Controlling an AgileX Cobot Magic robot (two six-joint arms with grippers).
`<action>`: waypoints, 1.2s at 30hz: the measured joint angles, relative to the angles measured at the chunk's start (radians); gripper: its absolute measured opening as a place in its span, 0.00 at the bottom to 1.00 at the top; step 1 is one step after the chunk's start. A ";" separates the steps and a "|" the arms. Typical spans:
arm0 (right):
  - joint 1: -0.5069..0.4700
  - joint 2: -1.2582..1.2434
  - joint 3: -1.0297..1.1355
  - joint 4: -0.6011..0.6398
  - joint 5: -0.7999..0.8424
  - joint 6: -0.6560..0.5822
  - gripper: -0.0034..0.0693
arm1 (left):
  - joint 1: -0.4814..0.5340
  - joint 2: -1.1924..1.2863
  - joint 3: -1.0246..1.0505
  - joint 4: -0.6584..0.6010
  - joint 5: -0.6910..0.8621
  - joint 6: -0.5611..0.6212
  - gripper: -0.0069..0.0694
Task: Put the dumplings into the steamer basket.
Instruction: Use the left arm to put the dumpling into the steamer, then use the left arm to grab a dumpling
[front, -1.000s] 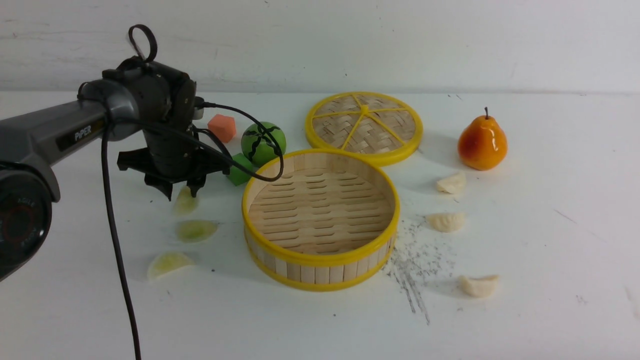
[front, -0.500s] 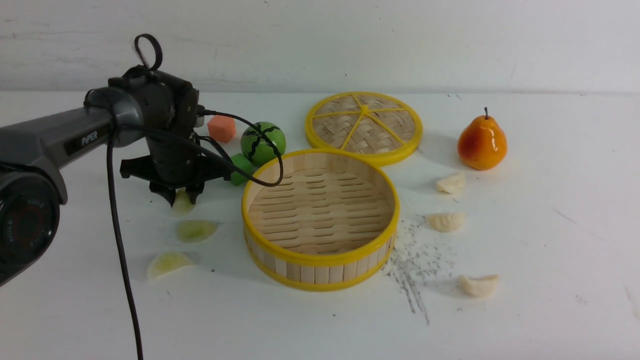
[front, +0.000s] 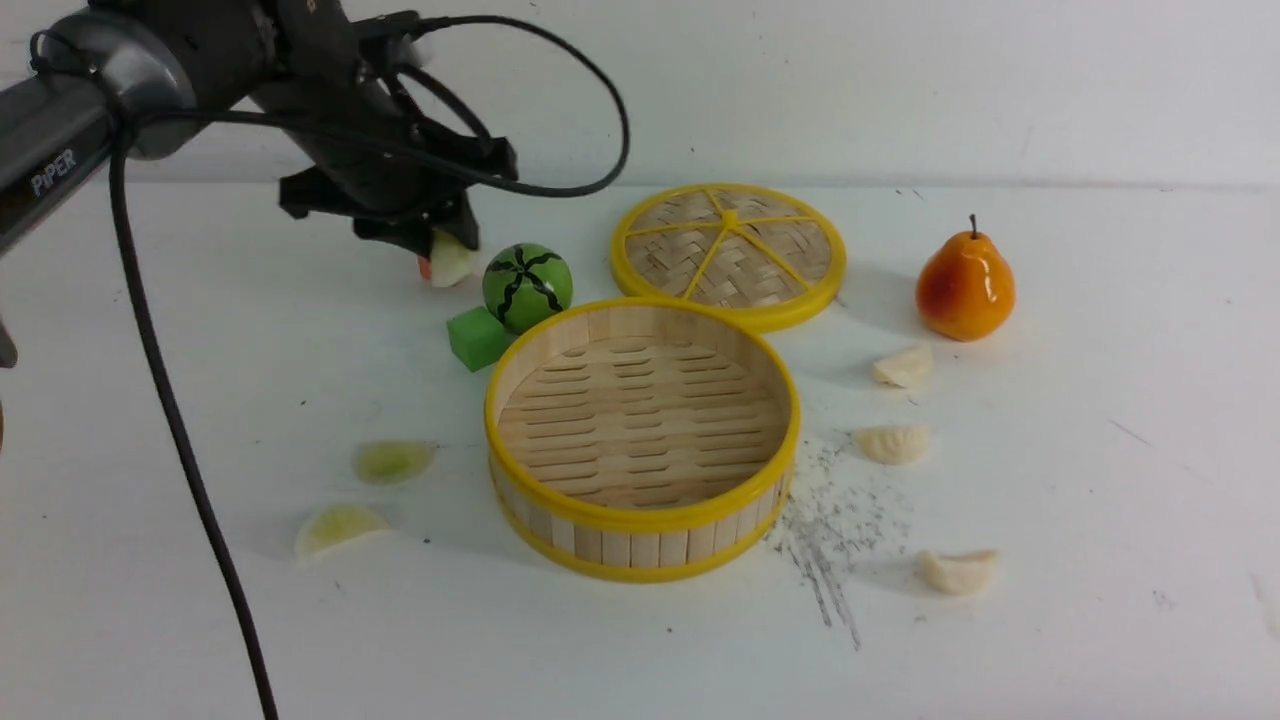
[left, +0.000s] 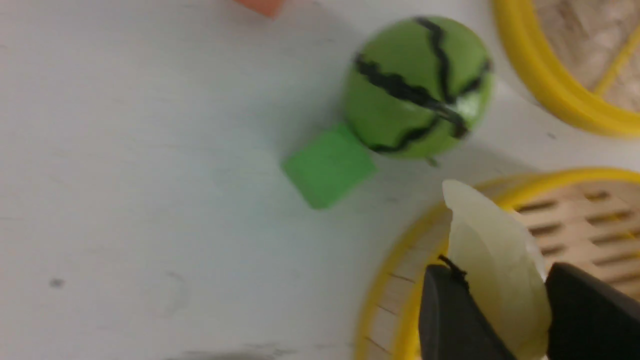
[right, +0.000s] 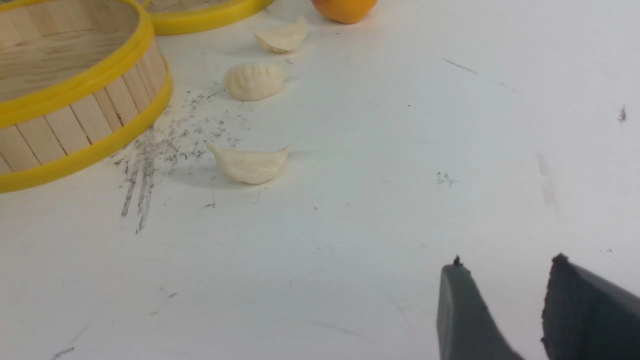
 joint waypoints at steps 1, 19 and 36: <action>0.000 0.000 0.000 0.000 0.000 0.000 0.38 | -0.012 0.001 -0.001 -0.029 0.013 0.012 0.39; 0.000 0.000 0.000 0.000 0.000 0.000 0.38 | -0.171 0.199 -0.001 0.138 -0.096 -0.237 0.39; 0.000 0.000 0.000 0.000 0.000 0.000 0.38 | -0.171 0.084 -0.102 0.196 0.132 -0.127 0.60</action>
